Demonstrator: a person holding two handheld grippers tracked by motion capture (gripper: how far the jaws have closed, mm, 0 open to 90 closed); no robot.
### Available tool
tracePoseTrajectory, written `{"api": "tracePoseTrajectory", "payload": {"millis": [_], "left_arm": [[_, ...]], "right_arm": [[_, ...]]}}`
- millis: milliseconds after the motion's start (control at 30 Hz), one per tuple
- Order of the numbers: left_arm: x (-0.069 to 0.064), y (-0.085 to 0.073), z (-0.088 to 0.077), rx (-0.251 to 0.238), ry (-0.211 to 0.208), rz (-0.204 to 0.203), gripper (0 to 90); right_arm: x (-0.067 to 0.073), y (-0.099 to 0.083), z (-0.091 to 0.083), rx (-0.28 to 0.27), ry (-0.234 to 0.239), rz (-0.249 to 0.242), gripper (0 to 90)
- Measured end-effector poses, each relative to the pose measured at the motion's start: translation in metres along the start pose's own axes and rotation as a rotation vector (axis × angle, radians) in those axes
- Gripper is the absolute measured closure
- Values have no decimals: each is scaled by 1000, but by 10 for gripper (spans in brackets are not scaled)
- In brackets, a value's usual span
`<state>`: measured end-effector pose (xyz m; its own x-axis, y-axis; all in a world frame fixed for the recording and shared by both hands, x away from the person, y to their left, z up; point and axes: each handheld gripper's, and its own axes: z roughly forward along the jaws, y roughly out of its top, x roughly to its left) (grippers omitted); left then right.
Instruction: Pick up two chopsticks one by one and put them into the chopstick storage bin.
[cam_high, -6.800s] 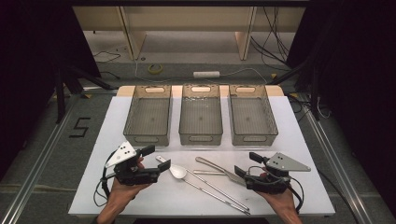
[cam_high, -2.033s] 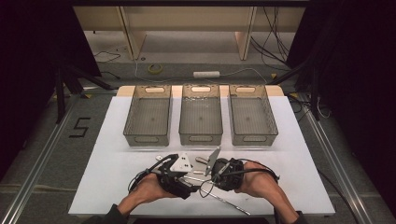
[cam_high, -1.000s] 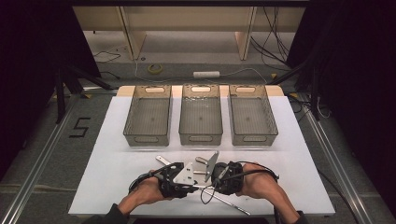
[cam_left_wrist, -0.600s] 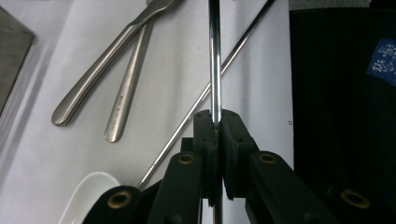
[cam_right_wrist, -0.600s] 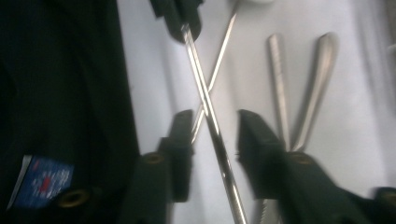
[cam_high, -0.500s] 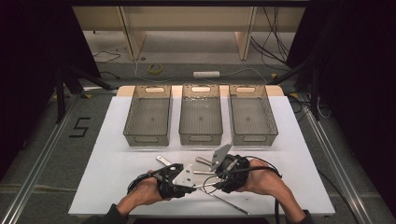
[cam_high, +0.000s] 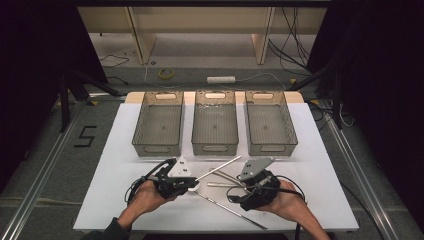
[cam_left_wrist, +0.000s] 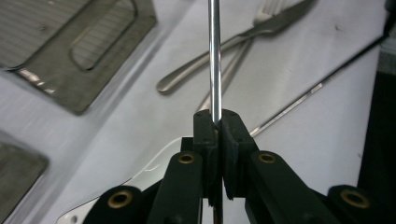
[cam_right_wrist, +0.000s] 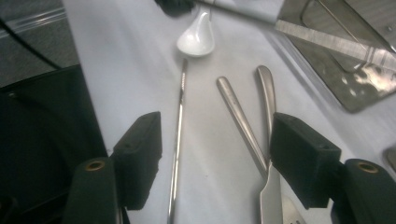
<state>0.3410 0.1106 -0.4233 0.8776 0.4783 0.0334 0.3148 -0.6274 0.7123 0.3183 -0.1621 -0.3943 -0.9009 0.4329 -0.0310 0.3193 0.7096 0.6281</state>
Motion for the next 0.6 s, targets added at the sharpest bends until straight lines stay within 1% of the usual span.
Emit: {"api": "tracePoseTrajectory", "payload": {"millis": [33,67,100,167,233,300,333,367,400,433,533,600], "left_arm": [[3,0,-2,-8,2,-21,853],[6,-1,-3,-19,10,-50,853],[9,-1,-4,-25,19,-69,853],[14,-1,-7,-32,42,-94,853],[19,-1,-10,-43,66,-123,853],[25,-1,-12,-60,77,-150,853],[27,-1,-13,-63,82,-160,853],[29,-1,-14,-71,87,-172,853],[32,-1,-15,-75,91,-183,853],[35,-1,-16,-79,96,-193,853],[44,0,-21,-99,115,-228,853],[51,0,-24,-111,128,-251,853]], "right_arm": [[0,-4,2,-4,-5,8,347],[0,-11,6,3,1,37,332],[0,-14,9,15,1,49,323],[0,-18,11,20,0,54,318],[1,-26,16,25,-4,77,312],[2,-28,17,20,-11,83,311],[4,-29,18,8,-22,94,310],[4,-30,19,-3,-22,103,310],[4,-31,19,-27,-28,117,308],[4,-31,19,-27,-28,117,308],[3,-33,19,-64,-29,143,308],[3,-34,18,-74,-28,152,306]]}}
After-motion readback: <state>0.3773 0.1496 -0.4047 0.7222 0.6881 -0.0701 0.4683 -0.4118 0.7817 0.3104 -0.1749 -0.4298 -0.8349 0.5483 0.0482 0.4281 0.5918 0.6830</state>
